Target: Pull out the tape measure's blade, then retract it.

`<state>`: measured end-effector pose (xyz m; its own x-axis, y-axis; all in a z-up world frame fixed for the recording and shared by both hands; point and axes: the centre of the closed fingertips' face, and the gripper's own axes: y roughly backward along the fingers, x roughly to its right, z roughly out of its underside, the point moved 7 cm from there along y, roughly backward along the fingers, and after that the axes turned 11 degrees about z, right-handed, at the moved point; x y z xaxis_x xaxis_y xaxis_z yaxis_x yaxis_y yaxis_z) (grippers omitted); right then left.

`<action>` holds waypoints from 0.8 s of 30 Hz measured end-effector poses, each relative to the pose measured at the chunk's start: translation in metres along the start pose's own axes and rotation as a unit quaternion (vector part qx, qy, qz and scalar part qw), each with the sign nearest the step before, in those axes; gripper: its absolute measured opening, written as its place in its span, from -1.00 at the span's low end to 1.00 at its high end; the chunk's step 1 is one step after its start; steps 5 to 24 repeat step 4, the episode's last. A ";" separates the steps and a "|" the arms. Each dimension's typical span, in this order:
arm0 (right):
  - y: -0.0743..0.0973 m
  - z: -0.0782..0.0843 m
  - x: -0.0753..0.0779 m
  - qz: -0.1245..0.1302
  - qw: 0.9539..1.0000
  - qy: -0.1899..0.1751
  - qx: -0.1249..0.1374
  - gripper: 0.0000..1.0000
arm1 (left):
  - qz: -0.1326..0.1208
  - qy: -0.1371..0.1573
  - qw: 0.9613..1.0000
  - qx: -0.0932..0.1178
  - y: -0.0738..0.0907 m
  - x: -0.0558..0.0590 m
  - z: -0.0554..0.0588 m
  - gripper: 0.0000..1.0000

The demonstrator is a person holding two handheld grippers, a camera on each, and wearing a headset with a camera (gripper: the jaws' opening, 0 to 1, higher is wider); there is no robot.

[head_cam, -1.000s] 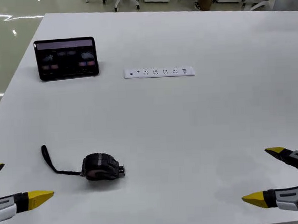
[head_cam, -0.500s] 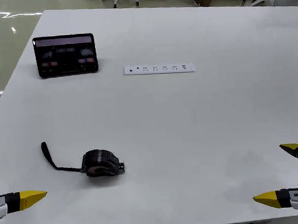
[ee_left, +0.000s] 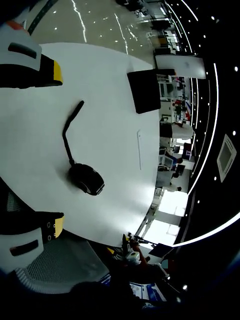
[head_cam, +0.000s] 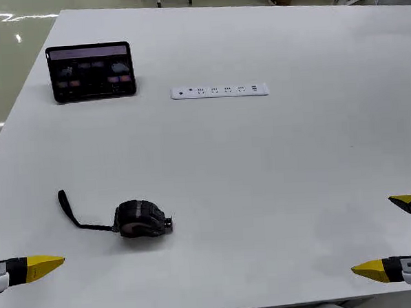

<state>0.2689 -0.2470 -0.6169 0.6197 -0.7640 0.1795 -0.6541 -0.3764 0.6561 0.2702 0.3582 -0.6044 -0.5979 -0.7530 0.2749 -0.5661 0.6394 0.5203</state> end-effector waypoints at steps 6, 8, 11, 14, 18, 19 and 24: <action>-0.001 -0.002 -0.001 -0.003 1.000 0.002 0.001 1.00 | 0.002 0.001 1.000 0.000 0.001 0.000 0.000 1.00; -0.001 -0.002 -0.001 -0.003 1.000 0.002 0.001 1.00 | 0.002 0.001 1.000 0.000 0.001 0.000 0.000 1.00; -0.001 -0.002 -0.001 -0.003 1.000 0.002 0.001 1.00 | 0.002 0.001 1.000 0.000 0.001 0.000 0.000 1.00; -0.001 -0.002 -0.001 -0.003 1.000 0.002 0.001 1.00 | 0.002 0.001 1.000 0.000 0.001 0.000 0.000 1.00; -0.001 -0.002 -0.001 -0.003 1.000 0.002 0.001 1.00 | 0.002 0.001 1.000 0.000 0.001 0.000 0.000 1.00; -0.001 -0.002 -0.001 -0.003 1.000 0.002 0.001 1.00 | 0.002 0.001 1.000 0.000 0.001 0.000 0.000 1.00; -0.001 -0.002 -0.001 -0.003 1.000 0.002 0.001 1.00 | 0.002 0.001 1.000 0.000 0.001 0.000 0.000 1.00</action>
